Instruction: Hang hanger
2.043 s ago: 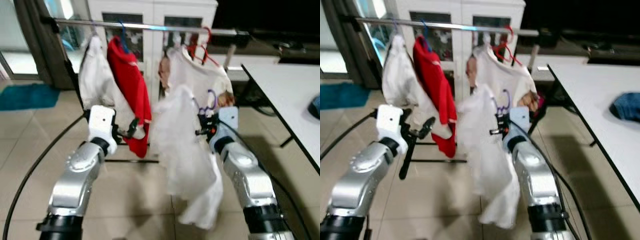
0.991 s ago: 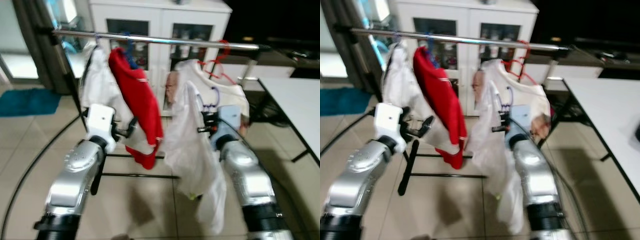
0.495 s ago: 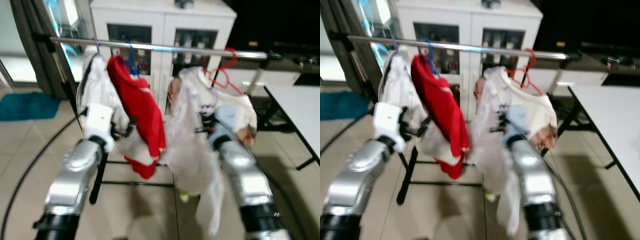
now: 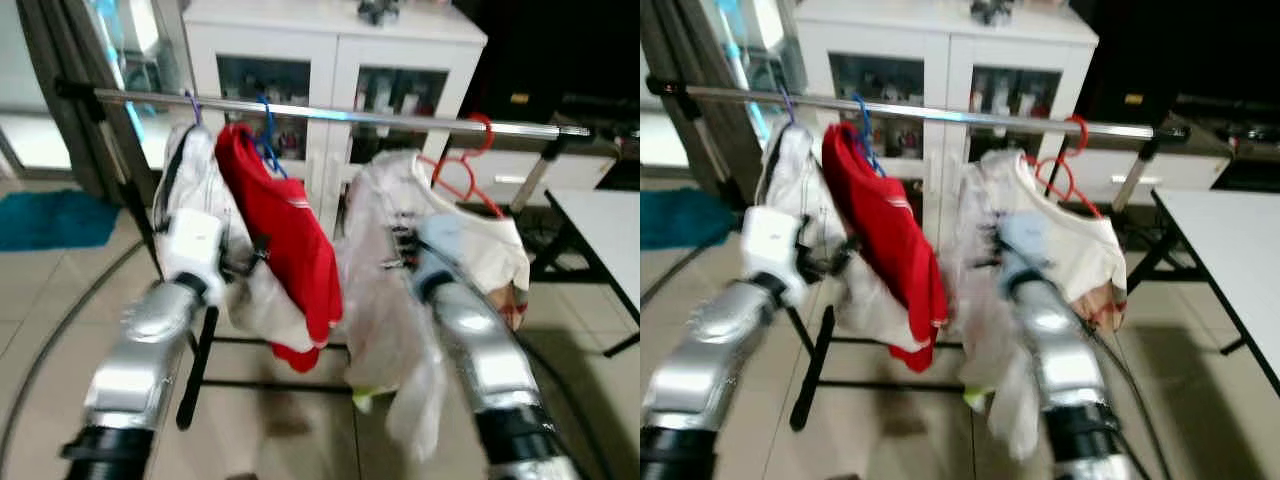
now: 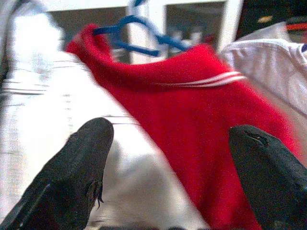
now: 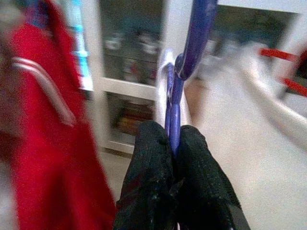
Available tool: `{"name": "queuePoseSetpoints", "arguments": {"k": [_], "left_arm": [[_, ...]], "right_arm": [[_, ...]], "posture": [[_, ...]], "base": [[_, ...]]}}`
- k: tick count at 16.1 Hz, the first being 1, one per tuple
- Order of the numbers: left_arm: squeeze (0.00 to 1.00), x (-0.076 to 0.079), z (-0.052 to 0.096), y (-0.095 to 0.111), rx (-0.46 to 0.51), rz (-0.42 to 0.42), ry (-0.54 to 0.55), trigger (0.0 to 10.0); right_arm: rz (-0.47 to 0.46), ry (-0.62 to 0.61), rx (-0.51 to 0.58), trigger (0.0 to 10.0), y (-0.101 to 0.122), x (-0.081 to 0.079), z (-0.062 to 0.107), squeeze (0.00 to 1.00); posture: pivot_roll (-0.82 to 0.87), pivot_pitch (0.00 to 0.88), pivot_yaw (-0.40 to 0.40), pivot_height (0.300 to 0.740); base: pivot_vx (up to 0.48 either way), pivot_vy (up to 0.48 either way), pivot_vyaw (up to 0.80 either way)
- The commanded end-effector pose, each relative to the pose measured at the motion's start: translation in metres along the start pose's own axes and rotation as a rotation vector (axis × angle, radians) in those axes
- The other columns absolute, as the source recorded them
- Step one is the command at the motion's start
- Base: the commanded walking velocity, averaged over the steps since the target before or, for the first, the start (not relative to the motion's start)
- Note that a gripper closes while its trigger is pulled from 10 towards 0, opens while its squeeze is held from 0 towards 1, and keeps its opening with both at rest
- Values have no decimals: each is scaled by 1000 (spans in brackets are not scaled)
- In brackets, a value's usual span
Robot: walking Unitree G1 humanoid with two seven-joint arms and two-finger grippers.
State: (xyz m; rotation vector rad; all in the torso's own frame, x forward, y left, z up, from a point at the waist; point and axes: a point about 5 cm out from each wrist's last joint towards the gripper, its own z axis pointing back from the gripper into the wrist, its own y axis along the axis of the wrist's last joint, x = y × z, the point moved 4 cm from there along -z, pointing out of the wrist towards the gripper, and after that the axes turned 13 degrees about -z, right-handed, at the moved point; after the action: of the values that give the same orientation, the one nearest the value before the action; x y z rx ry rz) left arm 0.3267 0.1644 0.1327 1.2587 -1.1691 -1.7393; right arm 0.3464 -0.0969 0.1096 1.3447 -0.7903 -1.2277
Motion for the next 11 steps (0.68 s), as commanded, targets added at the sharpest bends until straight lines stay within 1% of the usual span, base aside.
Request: {"name": "queuePoseSetpoints", "arguments": {"k": [1,2,3,4,5,6,7,8,9,11], "left_arm": [[0,10,-2,8,28,-7,-34,10000],[0,10,-1,9,30,-14,-37,10000],[0,11,0,9,32,-21,-43,10000],[0,11,1,9,31,-27,-46,10000],[0,14,4,11,47,-43,-78,10000],[0,19,7,17,84,-40,-122,10000],[0,21,8,19,95,-38,-139,10000],[0,25,10,23,118,-54,-186,10000],[0,31,14,29,148,-61,-257,10000],[0,45,23,35,190,-96,-409,10000]], "right_arm": [[24,-39,54,10000,15,12,1,0],[45,-19,66,10000,19,9,1,0],[26,-8,98,10000,26,6,1,0],[-22,-14,109,10000,28,7,1,0],[-63,-11,122,10000,33,6,1,0],[-64,4,136,10000,38,3,1,0],[-69,8,143,10000,39,2,1,0],[-71,5,153,10000,43,2,1,0],[-72,6,171,10000,49,1,0,0],[-42,6,206,10000,60,0,-2,0]], "posture": [[-18,14,-44,740],[-18,16,-46,740],[-16,16,-48,740],[-15,18,-48,740],[-13,22,-51,740],[-9,25,-53,740],[-9,25,-53,740],[-9,25,-53,740],[-6,27,-53,740],[-7,28,-55,740]], "base": [[345,0,525],[349,0,800],[349,0,800],[349,0,0],[311,0,0],[0,0,0],[0,0,0],[0,0,0],[0,0,0],[0,0,0]]}}
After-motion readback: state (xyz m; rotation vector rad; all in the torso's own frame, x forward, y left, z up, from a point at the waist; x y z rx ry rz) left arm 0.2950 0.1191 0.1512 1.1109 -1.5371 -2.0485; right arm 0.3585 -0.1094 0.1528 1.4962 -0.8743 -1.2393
